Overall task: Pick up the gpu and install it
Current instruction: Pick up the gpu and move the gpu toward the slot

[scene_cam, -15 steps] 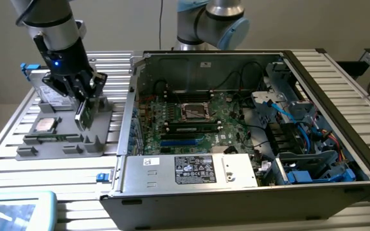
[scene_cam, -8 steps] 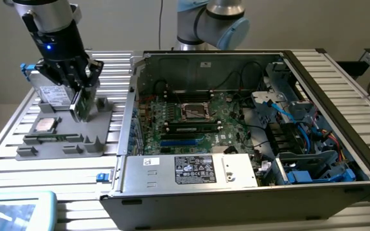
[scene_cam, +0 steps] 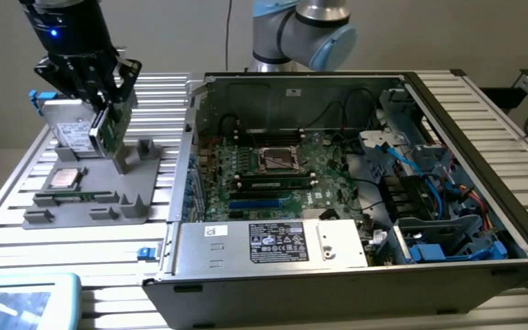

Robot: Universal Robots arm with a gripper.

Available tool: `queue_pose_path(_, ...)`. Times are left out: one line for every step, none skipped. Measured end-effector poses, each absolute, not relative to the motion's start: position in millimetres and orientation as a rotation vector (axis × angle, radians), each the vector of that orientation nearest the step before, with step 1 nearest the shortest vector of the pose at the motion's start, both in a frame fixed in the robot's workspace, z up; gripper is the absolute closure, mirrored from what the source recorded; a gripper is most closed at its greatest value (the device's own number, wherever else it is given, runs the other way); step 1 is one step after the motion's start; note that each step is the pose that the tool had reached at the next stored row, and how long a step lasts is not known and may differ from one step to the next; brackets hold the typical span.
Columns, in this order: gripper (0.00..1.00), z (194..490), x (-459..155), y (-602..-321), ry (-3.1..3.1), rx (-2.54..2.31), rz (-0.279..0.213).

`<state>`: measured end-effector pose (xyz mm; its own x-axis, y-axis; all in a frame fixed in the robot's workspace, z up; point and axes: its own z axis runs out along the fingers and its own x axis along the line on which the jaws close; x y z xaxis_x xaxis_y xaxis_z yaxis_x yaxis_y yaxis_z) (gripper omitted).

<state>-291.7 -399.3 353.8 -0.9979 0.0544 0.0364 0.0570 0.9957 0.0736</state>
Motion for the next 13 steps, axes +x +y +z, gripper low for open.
queue_pose_path(0.73,358.3,-290.6,-399.3,-3.104,-0.087,-0.116)
queue_pose_path(0.73,362.8,-289.4,-399.3,-3.104,-0.087,-0.116)
queue_pose_path(0.73,367.3,-287.9,-399.3,-3.104,-0.087,-0.116)
queue_pose_path(0.73,371.8,-285.9,-399.3,-3.104,-0.087,-0.116)
queue_pose_path(0.73,376.3,-283.6,-399.3,-3.104,-0.087,-0.116)
queue_pose_path(0.73,380.8,-281.1,-399.3,-3.104,-0.087,-0.116)
queue_pose_path(0.73,385.3,-278.6,-399.3,-3.104,-0.087,-0.116)
queue_pose_path(0.73,389.8,-275.9,-399.3,-3.104,-0.087,-0.116)
queue_pose_path(0.73,394.7,-272.8,-399.3,-3.104,-0.087,-0.116)
queue_pose_path(0.73,399.3,-269.8,-399.2,-3.104,-0.087,-0.116)
queue_pose_path(0.73,403.7,-266.6,-399.2,-3.104,-0.087,-0.116)
queue_pose_path(0.73,408.2,-263.3,-399.3,-3.104,-0.087,-0.116)
queue_pose_path(0.73,412.7,-259.7,-399.3,-3.104,-0.087,-0.116)
